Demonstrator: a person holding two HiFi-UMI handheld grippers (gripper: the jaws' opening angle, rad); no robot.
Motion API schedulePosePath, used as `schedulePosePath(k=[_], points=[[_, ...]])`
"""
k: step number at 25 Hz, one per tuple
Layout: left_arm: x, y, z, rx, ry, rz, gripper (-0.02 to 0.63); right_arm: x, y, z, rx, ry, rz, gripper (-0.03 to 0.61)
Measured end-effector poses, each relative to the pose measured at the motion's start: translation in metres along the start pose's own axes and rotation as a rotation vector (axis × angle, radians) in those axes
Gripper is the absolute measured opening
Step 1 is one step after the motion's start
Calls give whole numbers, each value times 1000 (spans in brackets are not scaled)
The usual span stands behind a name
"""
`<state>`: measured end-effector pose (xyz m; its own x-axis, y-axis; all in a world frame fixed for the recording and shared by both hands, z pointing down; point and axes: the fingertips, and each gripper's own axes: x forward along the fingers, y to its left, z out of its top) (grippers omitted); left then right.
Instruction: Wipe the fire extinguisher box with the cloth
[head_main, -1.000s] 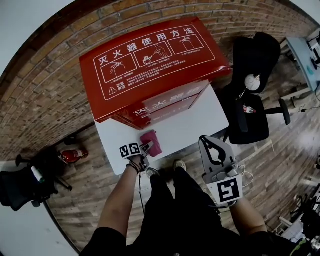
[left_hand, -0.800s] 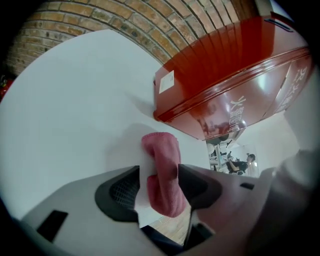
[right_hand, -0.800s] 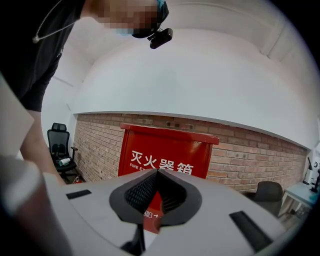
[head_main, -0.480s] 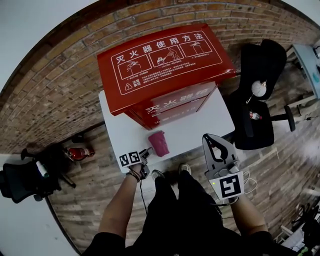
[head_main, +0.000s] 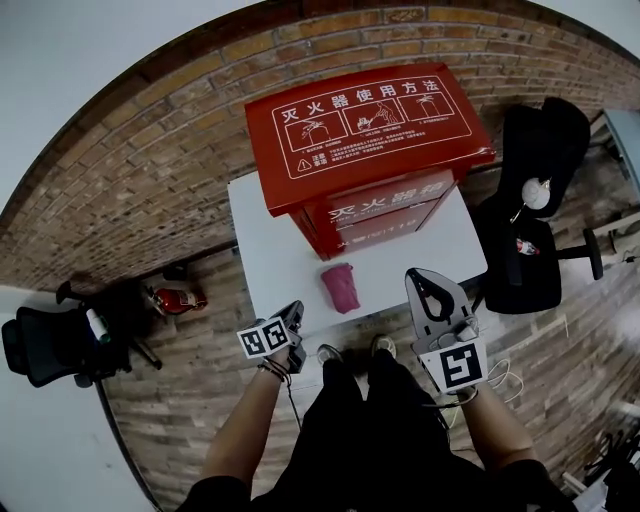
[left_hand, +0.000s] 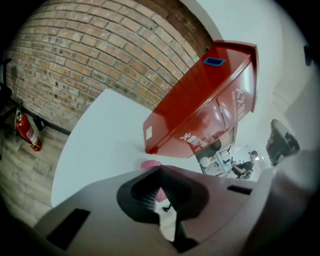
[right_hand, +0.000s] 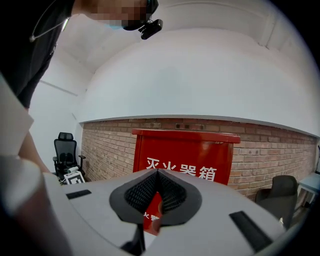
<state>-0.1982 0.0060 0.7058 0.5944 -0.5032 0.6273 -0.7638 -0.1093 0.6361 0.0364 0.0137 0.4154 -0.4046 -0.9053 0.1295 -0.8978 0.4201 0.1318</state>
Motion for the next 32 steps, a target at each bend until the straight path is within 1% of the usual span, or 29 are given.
schedulePosePath(k=[3,5,8,13,18,22,25,28,32], points=[[-29,-18,18,51,-72,-28,31,1,11,-1,23,31,14,18],[-48,-31,31,93,-124,-46,29,4,18,5,25,27,25,18],[-74,-50,49,190,-201,-58,29,8,26,8,34,41,30,18],[-116,-89,75,353,-349,-74,29,13,41,19,58,20,59,18],[-160,-137,95,550,-542,-46,29,13,50,23,57,18,101,18],[-185,-177,94,684,-649,-9,29,5,54,21,60,17,148,18],[-195,-207,88,717,-706,-9,29,-4,51,14,62,24,184,18],[-198,-234,75,738,-737,5,29,-11,46,9,74,22,228,18],[-211,-265,64,745,-787,29,29,-19,45,8,68,16,298,18]])
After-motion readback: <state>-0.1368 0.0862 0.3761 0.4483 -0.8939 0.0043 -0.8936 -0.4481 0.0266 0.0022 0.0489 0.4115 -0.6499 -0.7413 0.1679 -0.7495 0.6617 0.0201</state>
